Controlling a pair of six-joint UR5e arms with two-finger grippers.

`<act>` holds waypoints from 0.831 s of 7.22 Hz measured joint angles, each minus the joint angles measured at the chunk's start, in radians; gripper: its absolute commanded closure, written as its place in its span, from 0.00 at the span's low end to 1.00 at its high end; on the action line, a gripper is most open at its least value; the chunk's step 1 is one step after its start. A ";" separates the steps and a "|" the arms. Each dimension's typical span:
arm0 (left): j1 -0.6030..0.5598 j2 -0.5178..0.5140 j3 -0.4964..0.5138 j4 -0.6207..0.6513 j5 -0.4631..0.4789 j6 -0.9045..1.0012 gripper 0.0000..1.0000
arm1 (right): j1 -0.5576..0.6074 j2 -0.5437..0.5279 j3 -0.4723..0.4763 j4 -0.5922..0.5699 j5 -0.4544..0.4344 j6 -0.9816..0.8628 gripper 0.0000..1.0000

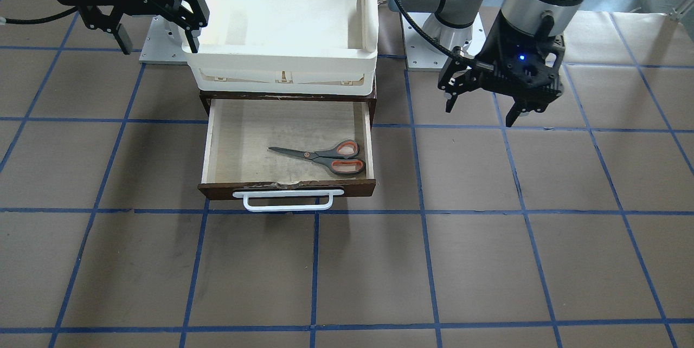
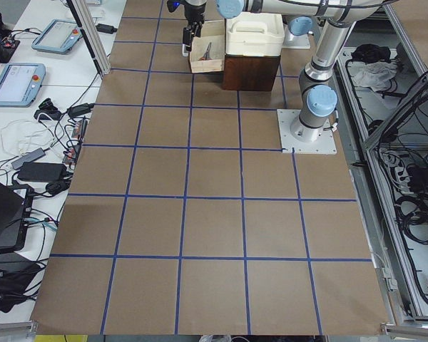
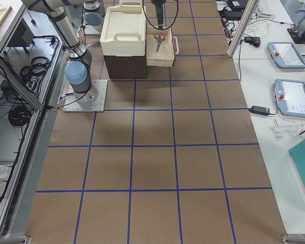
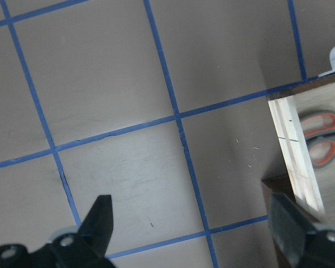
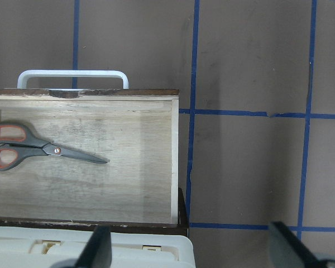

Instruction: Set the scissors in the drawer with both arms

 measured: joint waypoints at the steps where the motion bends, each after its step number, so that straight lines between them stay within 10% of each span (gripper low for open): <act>1: 0.022 0.002 -0.005 0.002 0.002 -0.013 0.00 | 0.000 0.001 0.000 0.000 -0.001 -0.001 0.00; 6: 0.014 0.012 -0.035 0.007 0.073 -0.174 0.00 | 0.002 0.000 0.002 0.004 -0.004 -0.001 0.00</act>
